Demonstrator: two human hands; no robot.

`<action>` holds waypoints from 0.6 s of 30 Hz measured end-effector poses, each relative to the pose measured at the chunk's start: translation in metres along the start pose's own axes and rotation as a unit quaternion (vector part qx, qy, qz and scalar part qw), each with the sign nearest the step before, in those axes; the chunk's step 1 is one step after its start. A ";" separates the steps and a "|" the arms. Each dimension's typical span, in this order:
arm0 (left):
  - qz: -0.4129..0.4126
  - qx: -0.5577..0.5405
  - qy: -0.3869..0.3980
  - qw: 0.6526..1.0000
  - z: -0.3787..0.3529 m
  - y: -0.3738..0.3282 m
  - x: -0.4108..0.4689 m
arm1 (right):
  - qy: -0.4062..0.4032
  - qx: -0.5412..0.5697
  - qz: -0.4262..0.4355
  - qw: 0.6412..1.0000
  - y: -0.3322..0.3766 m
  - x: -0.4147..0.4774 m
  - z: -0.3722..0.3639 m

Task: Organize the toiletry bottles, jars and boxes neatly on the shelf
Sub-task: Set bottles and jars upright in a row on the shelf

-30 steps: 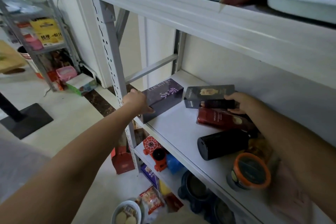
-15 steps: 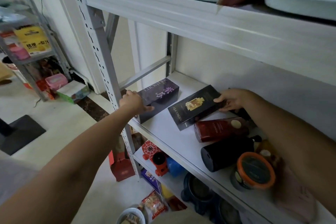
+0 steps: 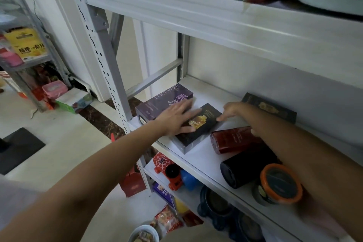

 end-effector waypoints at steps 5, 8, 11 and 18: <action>-0.019 -0.057 0.099 0.993 -0.044 -0.026 0.013 | 0.108 -0.069 -0.044 0.991 -0.024 -0.025 -0.039; -0.003 -0.065 0.086 0.994 -0.048 -0.024 0.014 | 0.115 -0.069 -0.048 0.990 -0.024 -0.027 -0.049; 0.018 -0.058 0.084 0.995 -0.049 -0.021 0.017 | 0.131 -0.102 -0.028 0.986 -0.016 -0.026 -0.060; 0.097 -0.062 0.056 0.992 -0.050 -0.003 0.024 | 0.156 -0.167 0.008 0.973 0.016 -0.027 -0.085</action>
Point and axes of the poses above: each hand's wrist, its own x-axis towards the middle knuckle, its own z-axis out of the back of the hand, y = z × x, the point moved 10 cm from there along x, towards the middle knuckle, and after that the axes turned 7 degrees about -x, right-handed, at the moved point
